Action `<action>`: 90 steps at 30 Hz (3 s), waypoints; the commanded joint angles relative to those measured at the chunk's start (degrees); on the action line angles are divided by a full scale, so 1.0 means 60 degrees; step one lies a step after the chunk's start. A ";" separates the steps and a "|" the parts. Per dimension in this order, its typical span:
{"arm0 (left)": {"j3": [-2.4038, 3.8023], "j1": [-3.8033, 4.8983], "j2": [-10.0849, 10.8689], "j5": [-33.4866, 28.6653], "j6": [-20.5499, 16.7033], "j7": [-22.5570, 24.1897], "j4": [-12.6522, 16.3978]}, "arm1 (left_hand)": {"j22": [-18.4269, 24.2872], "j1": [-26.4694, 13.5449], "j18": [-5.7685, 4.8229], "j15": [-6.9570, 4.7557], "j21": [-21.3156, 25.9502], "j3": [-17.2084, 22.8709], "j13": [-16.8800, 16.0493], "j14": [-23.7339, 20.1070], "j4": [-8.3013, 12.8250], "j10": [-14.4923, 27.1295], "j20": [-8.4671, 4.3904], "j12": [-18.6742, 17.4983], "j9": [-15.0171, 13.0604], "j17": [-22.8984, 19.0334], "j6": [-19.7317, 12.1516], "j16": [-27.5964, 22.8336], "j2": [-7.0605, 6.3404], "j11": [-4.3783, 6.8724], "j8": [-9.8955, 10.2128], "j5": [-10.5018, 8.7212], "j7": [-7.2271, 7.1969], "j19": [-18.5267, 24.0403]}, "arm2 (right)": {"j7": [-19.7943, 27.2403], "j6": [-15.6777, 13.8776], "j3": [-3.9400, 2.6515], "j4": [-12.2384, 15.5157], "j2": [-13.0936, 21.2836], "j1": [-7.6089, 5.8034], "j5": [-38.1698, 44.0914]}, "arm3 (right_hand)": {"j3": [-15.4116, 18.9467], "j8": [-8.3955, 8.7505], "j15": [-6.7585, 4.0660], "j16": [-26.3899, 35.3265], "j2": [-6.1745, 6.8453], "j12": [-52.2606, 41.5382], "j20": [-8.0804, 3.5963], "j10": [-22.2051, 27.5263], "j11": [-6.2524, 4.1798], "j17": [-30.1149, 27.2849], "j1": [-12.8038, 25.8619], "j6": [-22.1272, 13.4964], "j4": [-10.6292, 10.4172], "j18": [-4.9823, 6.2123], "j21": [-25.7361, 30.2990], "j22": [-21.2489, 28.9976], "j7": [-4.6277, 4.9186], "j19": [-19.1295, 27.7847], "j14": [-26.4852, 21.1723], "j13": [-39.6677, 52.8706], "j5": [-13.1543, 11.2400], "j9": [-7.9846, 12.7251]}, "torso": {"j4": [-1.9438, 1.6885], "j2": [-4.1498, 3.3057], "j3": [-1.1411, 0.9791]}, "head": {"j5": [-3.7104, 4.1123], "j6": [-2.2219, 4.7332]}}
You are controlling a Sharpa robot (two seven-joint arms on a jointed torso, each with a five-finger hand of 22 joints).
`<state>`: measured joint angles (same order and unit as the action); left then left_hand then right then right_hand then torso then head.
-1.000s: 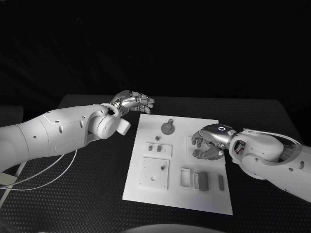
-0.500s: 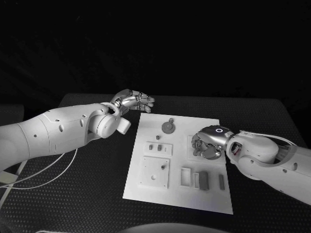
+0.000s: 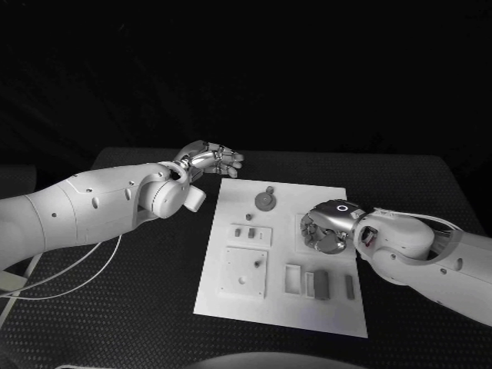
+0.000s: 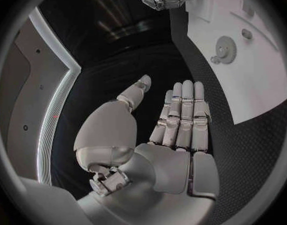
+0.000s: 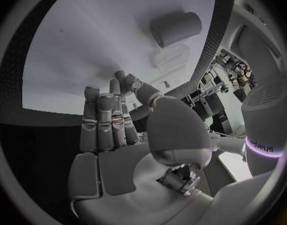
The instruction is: Assemble the parts on the task board
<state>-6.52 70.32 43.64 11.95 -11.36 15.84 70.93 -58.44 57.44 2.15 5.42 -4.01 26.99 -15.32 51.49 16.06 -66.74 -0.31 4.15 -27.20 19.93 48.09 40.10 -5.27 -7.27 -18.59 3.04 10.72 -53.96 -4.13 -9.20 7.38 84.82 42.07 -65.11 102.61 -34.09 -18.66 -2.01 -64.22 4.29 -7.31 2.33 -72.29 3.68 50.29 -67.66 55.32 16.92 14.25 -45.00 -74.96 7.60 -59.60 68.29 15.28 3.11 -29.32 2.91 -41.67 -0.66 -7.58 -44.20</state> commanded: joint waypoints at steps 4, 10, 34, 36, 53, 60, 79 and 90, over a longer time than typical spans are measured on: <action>0.0009 0.0014 -0.0006 -0.0067 0.0183 0.0046 0.0004 | 0.0016 0.0005 -0.0003 0.0024 0.0000 -0.0057 0.0008 0.0031 -0.0018 -0.0027 0.0039 0.0014 0.0019 0.0020 -0.0033 -0.0068 0.0089 0.0047 -0.0054 -0.0015 -0.0039 0.0014 | -0.0079 0.0033 0.0020 0.0038 -0.0020 0.0026 0.0126 | 0.0067 -0.0055 -0.0082 0.0026 -0.0138 -0.0054 -0.0038 -0.0068 0.0017 0.0011 0.0052 0.0083 -0.0033 0.0125 -0.0054 -0.0052 -0.0021 -0.0045 0.0007 0.0010 -0.0044 -0.0007 | 0.0004 0.0000 0.0004 | 0.0006 -0.0020; 0.0009 0.0014 -0.0008 -0.0067 0.0181 0.0043 0.0007 | 0.0019 -0.0002 -0.0004 0.0026 0.0001 -0.0060 0.0009 0.0028 -0.0020 -0.0026 0.0040 0.0012 0.0021 0.0026 -0.0035 -0.0076 0.0092 0.0047 -0.0055 -0.0015 -0.0039 0.0018 | -0.0143 -0.0062 0.0021 0.0058 -0.0017 0.0026 0.0251 | 0.0061 -0.0151 -0.0158 0.0032 -0.0417 -0.0131 -0.0056 -0.0263 -0.0064 0.0020 0.0053 0.0300 -0.0023 0.0125 -0.0062 -0.0067 -0.0097 -0.0095 0.0058 0.0092 -0.0043 -0.0051 | 0.0012 0.0002 -0.0001 | -0.0002 -0.0034; 0.0008 0.0013 -0.0033 -0.0067 0.0192 0.0059 -0.0045 | 0.0028 -0.0010 -0.0006 0.0030 0.0005 -0.0066 0.0013 0.0020 -0.0020 -0.0020 0.0041 0.0007 0.0030 0.0048 -0.0044 -0.0099 0.0102 0.0044 -0.0057 -0.0015 -0.0036 0.0027 | -0.0033 -0.0978 -0.0137 0.0533 0.0472 0.0001 0.0009 | 0.0164 -0.0341 -0.0334 0.0033 -0.0533 -0.0296 -0.0173 -0.0617 -0.0241 0.0045 0.0042 0.0554 -0.0015 0.0125 -0.0079 -0.0072 -0.0211 -0.0300 0.0270 0.0371 -0.0043 -0.0278 | 0.0004 0.0007 0.0006 | 0.0050 -0.0020; 0.0008 0.0013 -0.0033 -0.0067 0.0192 0.0059 -0.0051 | 0.0029 -0.0010 -0.0006 0.0030 0.0005 -0.0066 0.0013 0.0020 -0.0020 -0.0019 0.0041 0.0006 0.0031 0.0050 -0.0044 -0.0101 0.0104 0.0044 -0.0057 -0.0015 -0.0036 0.0028 | -0.0020 -0.0972 -0.0182 0.0584 0.0518 -0.0014 -0.0071 | 0.0164 -0.0343 -0.0337 0.0033 -0.0532 -0.0298 -0.0175 -0.0622 -0.0244 0.0045 0.0041 0.0556 -0.0015 0.0125 -0.0079 -0.0072 -0.0213 -0.0304 0.0275 0.0378 -0.0043 -0.0284 | 0.0002 0.0011 0.0002 | 0.0041 -0.0014; 0.0009 0.0014 -0.0047 -0.0067 0.0181 0.0055 -0.0079 | 0.0035 -0.0010 -0.0007 0.0032 0.0005 -0.0069 0.0016 0.0018 -0.0015 -0.0016 0.0042 0.0003 0.0037 0.0069 -0.0051 -0.0117 0.0105 0.0042 -0.0060 -0.0015 -0.0035 0.0033 | 0.0298 -0.0803 -0.0406 0.1514 0.0277 -0.0041 -0.0778 | 0.0162 -0.0348 -0.0345 0.0048 -0.0521 -0.0296 -0.0183 -0.0623 -0.0251 0.0045 0.0037 0.0553 -0.0015 0.0125 -0.0066 -0.0069 -0.0214 -0.0308 0.0280 0.0408 -0.0042 -0.0311 | 0.0002 0.0003 0.0010 | -0.0085 -0.0040; 0.0010 0.0015 -0.0078 -0.0067 0.0170 0.0058 -0.0104 | 0.0038 -0.0009 -0.0007 0.0032 0.0005 -0.0070 0.0017 0.0019 -0.0014 -0.0017 0.0043 0.0003 0.0039 0.0077 -0.0050 -0.0123 0.0106 0.0042 -0.0062 -0.0015 -0.0034 0.0034 | 0.0413 -0.0764 -0.0398 0.1564 -0.0335 0.0225 -0.0760 | 0.0149 -0.0341 -0.0348 0.0061 -0.0539 -0.0288 -0.0186 -0.0613 -0.0252 0.0045 0.0022 0.0535 -0.0010 0.0125 -0.0054 -0.0066 -0.0211 -0.0305 0.0275 0.0423 -0.0042 -0.0324 | 0.0005 0.0016 0.0024 | -0.0136 -0.0021; 0.0010 0.0019 -0.0201 -0.0068 0.0206 0.0029 -0.0160 | 0.0044 -0.0012 -0.0009 0.0034 0.0005 -0.0075 0.0018 0.0017 -0.0012 -0.0022 0.0044 0.0005 0.0044 0.0096 -0.0048 -0.0139 0.0103 0.0044 -0.0070 -0.0015 -0.0035 0.0038 | 0.0607 -0.0603 -0.0198 0.0790 -0.1699 0.1222 0.0172 | 0.0142 -0.0340 -0.0353 0.0077 -0.0518 -0.0275 -0.0194 -0.0599 -0.0256 0.0050 -0.0014 0.0523 -0.0004 0.0125 -0.0043 -0.0070 -0.0210 -0.0301 0.0270 0.0456 -0.0042 -0.0355 | -0.0013 0.0002 0.0017 | -0.0282 -0.0112; 0.0010 0.0019 -0.0208 -0.0069 0.0217 0.0023 -0.0155 | 0.0048 -0.0017 -0.0010 0.0035 0.0005 -0.0077 0.0019 0.0016 -0.0015 -0.0023 0.0046 0.0005 0.0048 0.0107 -0.0048 -0.0149 0.0104 0.0044 -0.0073 -0.0015 -0.0035 0.0041 | 0.0566 -0.0680 -0.0122 0.0530 -0.1970 0.1415 0.0386 | 0.0137 -0.0339 -0.0356 0.0080 -0.0518 -0.0272 -0.0196 -0.0596 -0.0258 0.0052 -0.0029 0.0520 -0.0004 0.0125 -0.0041 -0.0072 -0.0209 -0.0302 0.0271 0.0467 -0.0042 -0.0364 | -0.0006 0.0001 0.0001 | -0.0400 -0.0199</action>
<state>-6.51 70.33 42.47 11.86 -10.86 15.65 69.88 -58.21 57.45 2.15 5.43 -4.01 26.83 -15.28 51.49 15.90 -66.74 -0.31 4.15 -27.00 20.48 48.09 39.44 -5.27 -7.27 -18.80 3.04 10.72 -53.95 -1.24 -13.64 6.65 88.15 30.32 -56.71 103.45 -33.28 -19.69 -3.82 -63.99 1.49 -8.85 1.26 -75.76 2.24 50.52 -67.32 57.47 17.07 14.32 -45.16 -74.95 7.07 -61.11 69.71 17.99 2.81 -29.29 2.85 -41.67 -0.62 -9.86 -45.28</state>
